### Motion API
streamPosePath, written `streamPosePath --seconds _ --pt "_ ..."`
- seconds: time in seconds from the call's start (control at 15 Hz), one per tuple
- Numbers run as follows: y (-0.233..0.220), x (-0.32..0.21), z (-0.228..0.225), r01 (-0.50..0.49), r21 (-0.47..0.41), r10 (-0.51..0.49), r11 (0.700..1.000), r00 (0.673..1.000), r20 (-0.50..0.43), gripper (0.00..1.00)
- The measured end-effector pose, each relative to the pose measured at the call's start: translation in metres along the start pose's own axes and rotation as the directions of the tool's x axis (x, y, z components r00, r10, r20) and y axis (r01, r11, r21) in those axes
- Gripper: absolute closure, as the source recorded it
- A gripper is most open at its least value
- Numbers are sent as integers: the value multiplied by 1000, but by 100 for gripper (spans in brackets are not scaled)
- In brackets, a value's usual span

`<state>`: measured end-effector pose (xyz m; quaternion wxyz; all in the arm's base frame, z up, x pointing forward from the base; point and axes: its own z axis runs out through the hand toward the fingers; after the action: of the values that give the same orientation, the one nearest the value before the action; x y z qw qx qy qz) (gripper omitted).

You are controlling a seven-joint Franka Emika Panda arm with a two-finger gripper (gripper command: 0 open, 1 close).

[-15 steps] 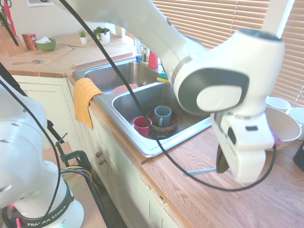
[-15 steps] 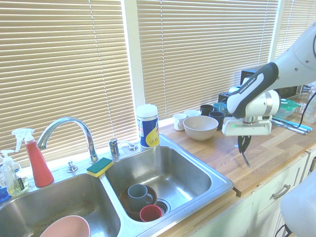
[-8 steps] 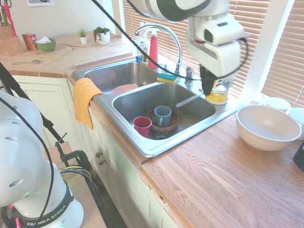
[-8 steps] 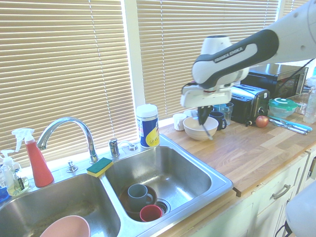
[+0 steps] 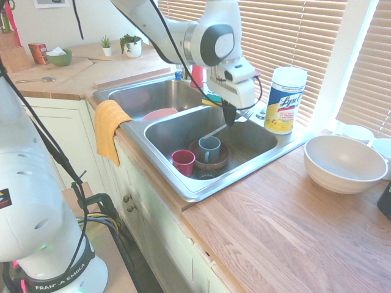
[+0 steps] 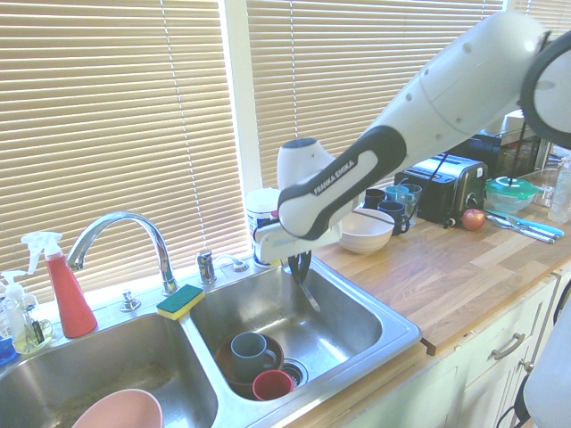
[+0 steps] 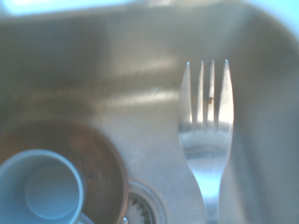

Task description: Put the fork into the sink

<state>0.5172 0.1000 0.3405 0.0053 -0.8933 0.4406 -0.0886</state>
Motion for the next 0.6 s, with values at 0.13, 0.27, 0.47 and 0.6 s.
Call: streamPosePath --seconds 0.13,0.27,0.47,0.6 --pt "7 -11 32 17 -9 -17 1000 1000 15 100" --pt "11 -15 60 27 -17 -27 999 999 28 100" --pt "15 -21 99 44 -33 -43 998 998 34 100" --pt "18 -28 125 49 -45 -47 998 998 43 100"
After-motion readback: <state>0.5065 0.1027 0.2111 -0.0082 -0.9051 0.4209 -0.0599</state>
